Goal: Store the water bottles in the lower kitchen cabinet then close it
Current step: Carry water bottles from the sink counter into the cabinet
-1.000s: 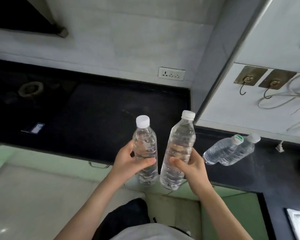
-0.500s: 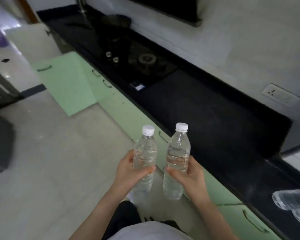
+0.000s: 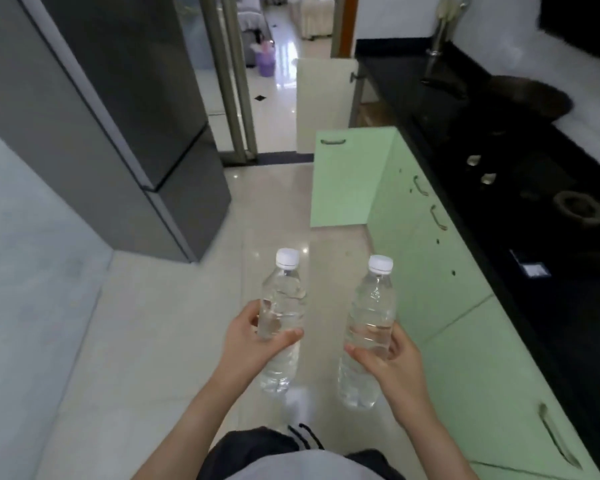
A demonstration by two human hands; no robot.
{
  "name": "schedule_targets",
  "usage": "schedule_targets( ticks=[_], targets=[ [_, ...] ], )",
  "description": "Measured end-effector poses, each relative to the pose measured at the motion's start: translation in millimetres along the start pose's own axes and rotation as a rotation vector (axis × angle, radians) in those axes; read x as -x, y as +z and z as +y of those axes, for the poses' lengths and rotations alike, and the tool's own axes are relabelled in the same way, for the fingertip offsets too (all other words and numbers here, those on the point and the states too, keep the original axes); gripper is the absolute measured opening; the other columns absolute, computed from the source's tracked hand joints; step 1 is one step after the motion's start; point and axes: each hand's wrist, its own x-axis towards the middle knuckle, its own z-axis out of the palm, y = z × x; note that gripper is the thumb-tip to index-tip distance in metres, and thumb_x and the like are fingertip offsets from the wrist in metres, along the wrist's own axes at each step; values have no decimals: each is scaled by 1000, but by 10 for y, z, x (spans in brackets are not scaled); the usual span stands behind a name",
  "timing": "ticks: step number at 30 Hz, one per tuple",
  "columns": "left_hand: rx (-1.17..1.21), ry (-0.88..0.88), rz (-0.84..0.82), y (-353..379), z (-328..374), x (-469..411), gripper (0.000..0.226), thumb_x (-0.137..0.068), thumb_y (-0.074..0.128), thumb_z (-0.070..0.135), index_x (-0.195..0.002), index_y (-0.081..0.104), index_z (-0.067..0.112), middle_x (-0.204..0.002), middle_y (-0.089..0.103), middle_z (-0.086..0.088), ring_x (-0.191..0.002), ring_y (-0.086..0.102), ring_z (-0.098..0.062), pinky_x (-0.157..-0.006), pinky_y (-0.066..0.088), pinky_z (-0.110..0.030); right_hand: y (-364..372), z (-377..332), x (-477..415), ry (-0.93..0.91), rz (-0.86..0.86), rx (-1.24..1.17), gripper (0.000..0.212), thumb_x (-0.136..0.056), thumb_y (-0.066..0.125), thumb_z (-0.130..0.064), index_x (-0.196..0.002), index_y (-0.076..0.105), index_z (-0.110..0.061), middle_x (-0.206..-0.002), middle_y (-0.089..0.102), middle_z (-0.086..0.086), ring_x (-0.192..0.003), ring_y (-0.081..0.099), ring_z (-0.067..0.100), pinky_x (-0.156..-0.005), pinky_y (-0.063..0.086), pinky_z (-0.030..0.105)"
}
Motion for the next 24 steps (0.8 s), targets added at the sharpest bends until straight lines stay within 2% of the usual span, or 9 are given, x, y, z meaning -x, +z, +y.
schedule_targets(
  ticks=[3,6,8,10,14,17,21,24],
  targets=[
    [-4,-19,61,-330,34,-394,34,-63,91,24,-75,59,25,-73,66,10,-67,61,0,-59,44,-11,379,-169,-428,0,-84,14,39,-68,83,8,-98,66,-11,-89,76,-3,-81,73,11,-69,57,21],
    [26,-76,105,-447,52,-770,46,-48,84,47,-85,65,24,-75,68,12,-74,65,-9,-65,48,-19,627,-277,-888,-9,-135,48,36,-70,81,9,-96,66,-10,-87,75,-4,-79,72,9,-65,54,18],
    [37,-106,120,-425,29,-1057,53,-43,78,54,-86,66,24,-74,68,15,-73,65,-8,-63,47,-18,744,-323,-1255,-17,-157,76,36,-70,82,8,-97,66,-10,-88,75,-3,-80,72,11,-65,54,19],
    [53,-141,140,-369,34,-1388,55,-43,79,53,-89,68,24,-76,70,15,-74,67,-7,-64,49,-19,839,-372,-1681,-18,-175,81,37,-69,82,7,-98,66,-10,-89,76,-2,-80,73,12,-65,55,19],
    [87,-167,185,-250,207,-2199,45,-55,89,38,-93,70,23,-80,73,9,-75,68,-7,-67,53,-25,1037,-593,-2682,-38,-220,80,38,-69,85,3,-98,66,-13,-89,76,-5,-77,72,12,-62,54,19],
    [95,-163,248,-229,505,-2828,57,-46,80,54,-94,70,25,-84,73,7,-79,69,-9,-73,58,-31,1177,-865,-3439,-57,-268,98,38,-69,85,3,-98,65,-10,-88,75,-6,-77,71,9,-63,54,19],
    [120,-161,325,-311,857,-3634,59,-46,79,56,-95,71,24,-86,74,5,-83,70,-12,-77,58,-34,1428,-1208,-4370,-81,-334,116,38,-68,85,3,-98,66,-10,-83,75,-8,-72,70,6,-61,54,18],
    [116,-178,370,-414,957,-4181,58,-45,78,57,-93,71,25,-84,74,7,-82,70,-10,-75,57,-30,1671,-1322,-4956,-86,-373,144,38,-67,87,-4,-97,66,-15,-86,75,-5,-76,72,11,-64,56,22]
  ],
)
